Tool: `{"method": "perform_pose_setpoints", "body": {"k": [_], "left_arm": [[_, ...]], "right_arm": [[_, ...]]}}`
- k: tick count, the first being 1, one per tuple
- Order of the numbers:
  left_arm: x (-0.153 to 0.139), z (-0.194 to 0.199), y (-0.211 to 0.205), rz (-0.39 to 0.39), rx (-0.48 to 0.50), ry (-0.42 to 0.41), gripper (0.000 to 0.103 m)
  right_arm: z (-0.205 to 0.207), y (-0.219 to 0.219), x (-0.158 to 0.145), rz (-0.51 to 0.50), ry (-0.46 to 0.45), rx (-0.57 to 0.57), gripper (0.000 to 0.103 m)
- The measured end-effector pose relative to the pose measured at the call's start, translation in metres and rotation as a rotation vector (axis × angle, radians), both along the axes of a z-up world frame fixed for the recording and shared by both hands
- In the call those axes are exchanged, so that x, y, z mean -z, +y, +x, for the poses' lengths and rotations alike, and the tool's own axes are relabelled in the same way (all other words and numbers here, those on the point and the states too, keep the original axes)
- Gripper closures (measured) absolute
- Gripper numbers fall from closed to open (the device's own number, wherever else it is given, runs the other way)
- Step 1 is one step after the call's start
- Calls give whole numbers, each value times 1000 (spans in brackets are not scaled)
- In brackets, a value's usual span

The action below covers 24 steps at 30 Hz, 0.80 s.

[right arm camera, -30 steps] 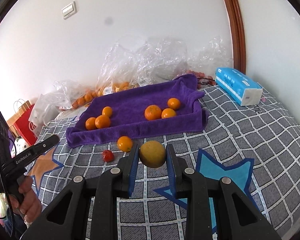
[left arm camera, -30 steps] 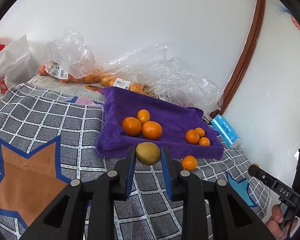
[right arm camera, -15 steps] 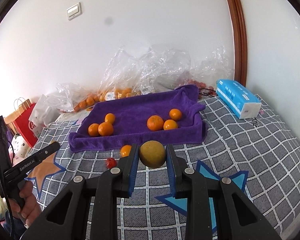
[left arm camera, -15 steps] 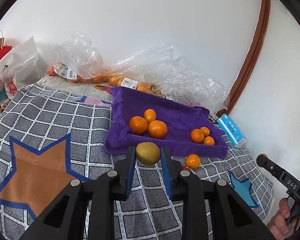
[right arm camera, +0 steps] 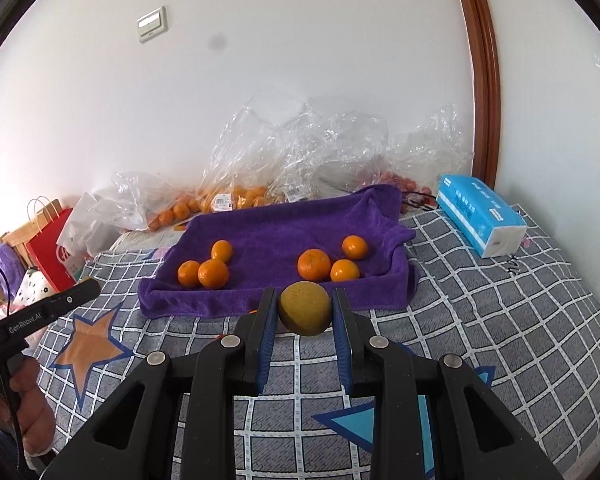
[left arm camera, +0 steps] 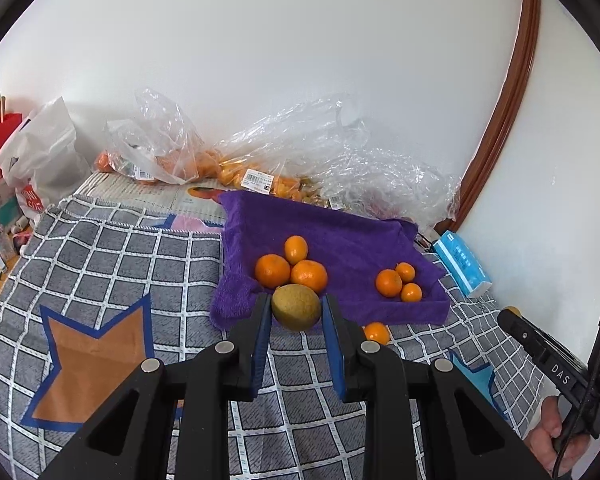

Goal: Organize fruits
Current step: 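Lower both held yellow fruits onto the purple towel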

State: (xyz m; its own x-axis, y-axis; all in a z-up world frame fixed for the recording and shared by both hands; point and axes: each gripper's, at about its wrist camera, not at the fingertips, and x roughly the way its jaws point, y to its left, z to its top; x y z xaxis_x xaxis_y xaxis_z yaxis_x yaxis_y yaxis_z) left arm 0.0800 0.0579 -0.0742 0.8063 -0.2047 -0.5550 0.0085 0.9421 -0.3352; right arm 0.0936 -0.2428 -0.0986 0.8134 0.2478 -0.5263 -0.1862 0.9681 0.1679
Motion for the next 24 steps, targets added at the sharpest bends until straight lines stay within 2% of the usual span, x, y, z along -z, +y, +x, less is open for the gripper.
{"method": "perform_pose_setpoints", "body": {"k": [12,24], "left_arm": [[-26,10,1,13,-13,-11,79],[-28,16,-7,17,1,-1,79]], "right_arm": [[18,-4,-19,9,-17,6,76],[29,4,-25,-8,-27,-8,76]]}}
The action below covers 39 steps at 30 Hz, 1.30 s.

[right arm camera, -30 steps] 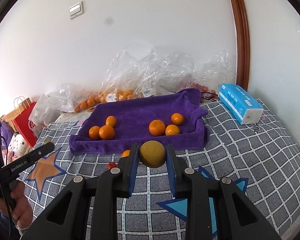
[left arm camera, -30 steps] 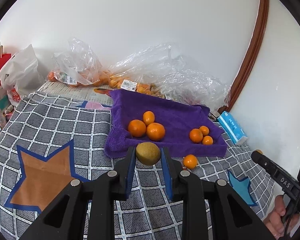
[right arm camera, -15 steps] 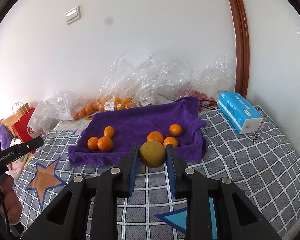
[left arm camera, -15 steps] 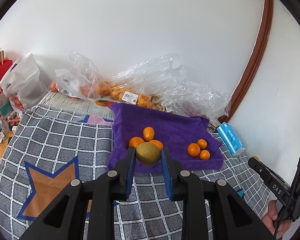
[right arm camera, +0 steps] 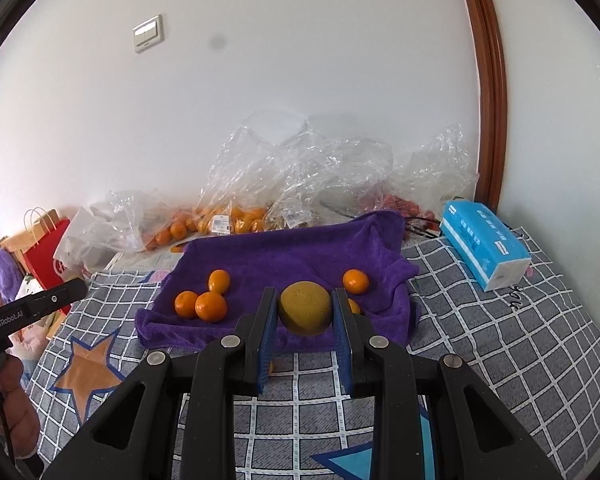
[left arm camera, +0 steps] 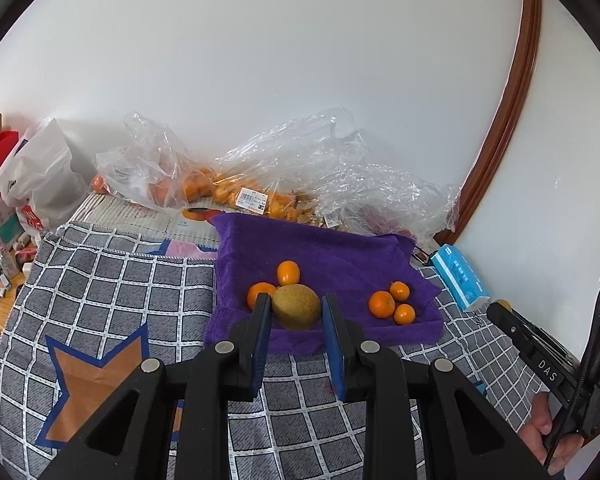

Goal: Organize fruits
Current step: 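Lower both held yellow fruits onto the purple towel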

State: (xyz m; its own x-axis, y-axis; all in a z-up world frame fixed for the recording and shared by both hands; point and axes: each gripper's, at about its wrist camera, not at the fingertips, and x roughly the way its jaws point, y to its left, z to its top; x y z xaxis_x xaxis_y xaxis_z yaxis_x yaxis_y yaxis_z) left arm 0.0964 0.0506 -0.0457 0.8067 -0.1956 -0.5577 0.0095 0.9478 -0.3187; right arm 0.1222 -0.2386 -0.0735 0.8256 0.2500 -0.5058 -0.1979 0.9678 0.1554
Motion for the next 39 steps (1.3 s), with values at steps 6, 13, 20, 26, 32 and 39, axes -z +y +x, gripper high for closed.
{"method": "perform_pose_setpoints", "body": {"k": [6,13,20,26,32,39], "left_arm": [[-1,2,-1,-4,4,4,79],[-6,7,-3,7,14,0,79],[-10,12,2,18,12,-8,79],[-7,18,18,5,-5,5,79],[1,28,34,-31,-18,34,79],[15,46,42,-68,-21,75,79]], "right_arm": [[4,1,0,-11,3,1,76],[7,-2,-5,-26,-5,27,76],[14,-4,-7,-22,-3,38,76],[24,-4,-10,-27,-4,39,76],[36,0,-5,-30,7,34,76],[58,8,14,-22,50,12,76]]}}
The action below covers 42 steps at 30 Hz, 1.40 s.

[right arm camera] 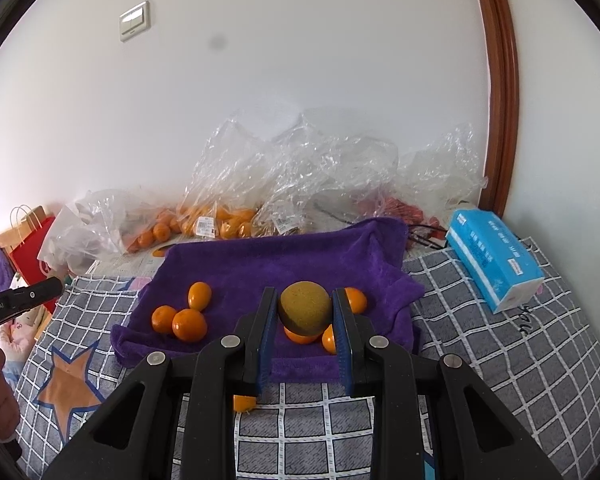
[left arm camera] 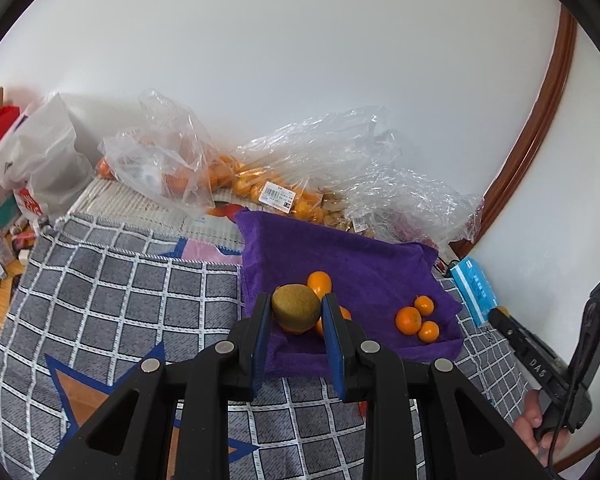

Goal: Organize fruits
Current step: 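Lower both held yellow fruits onto the purple towel, then open the right gripper while the left gripper opens, releasing both yellow fruits on the towel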

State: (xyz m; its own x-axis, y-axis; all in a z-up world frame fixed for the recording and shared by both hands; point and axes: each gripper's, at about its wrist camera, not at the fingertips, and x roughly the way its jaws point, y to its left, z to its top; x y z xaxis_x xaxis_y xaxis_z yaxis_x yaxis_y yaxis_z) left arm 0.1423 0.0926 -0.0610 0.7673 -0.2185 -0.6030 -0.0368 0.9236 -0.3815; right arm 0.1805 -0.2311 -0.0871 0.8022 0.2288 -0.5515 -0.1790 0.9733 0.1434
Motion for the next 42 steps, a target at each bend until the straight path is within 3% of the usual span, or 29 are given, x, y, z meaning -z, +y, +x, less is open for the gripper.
{"method": "perform_pose_setpoints", "body": {"k": [12,17,22,26,42], "left_arm": [[22,43,-5,10,16,54,79],[35,68,-14,-16,41,90,79],[42,83,-23,-2,37,78,79],[55,101,-32,15,43,116,79],[95,130,-44,44,41,198,79]], "right_arm": [[42,16,43,43,101,-49,76],[55,36,46,10,85,-98,76],[65,58,57,-22,94,-171,76],[71,69,75,-25,130,-209,76],[80,74,98,-36,184,-229,76]]}}
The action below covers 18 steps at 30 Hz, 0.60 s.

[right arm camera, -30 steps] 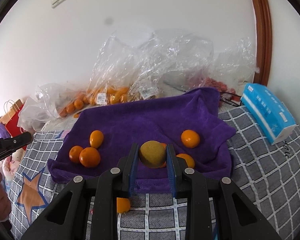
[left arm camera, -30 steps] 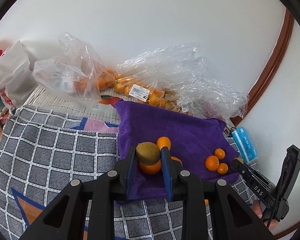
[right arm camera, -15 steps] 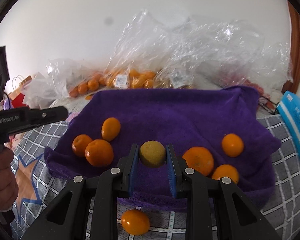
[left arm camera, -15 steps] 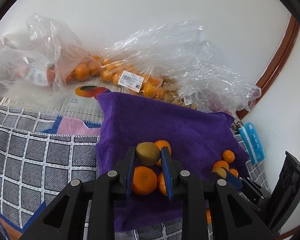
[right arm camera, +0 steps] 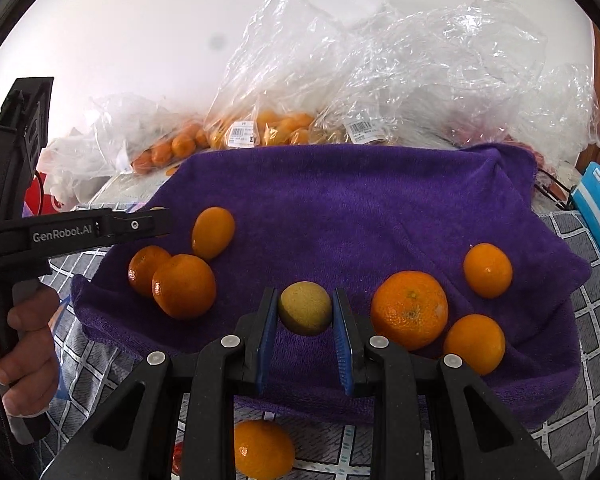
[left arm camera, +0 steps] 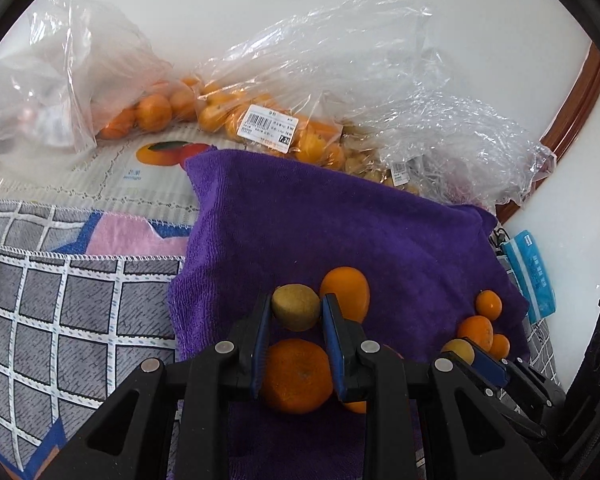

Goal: Organize fruits
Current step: 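Open the right gripper while the left gripper opens, releasing both yellow fruits on the towel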

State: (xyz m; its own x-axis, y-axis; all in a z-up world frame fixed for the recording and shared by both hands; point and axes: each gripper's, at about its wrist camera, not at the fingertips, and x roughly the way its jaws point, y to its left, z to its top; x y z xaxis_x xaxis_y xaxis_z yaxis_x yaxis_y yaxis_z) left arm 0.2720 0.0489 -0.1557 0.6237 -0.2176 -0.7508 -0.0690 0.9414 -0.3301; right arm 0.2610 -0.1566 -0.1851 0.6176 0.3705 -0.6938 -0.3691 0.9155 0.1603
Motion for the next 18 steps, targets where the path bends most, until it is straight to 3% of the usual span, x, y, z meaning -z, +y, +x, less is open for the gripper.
{"method": "perform_pose_setpoints", "body": {"k": [18], "left_arm": [[3,-4,-11,87,22,-52,79]], "right_arm": [[9,1,7,-5,41,22,76]]}}
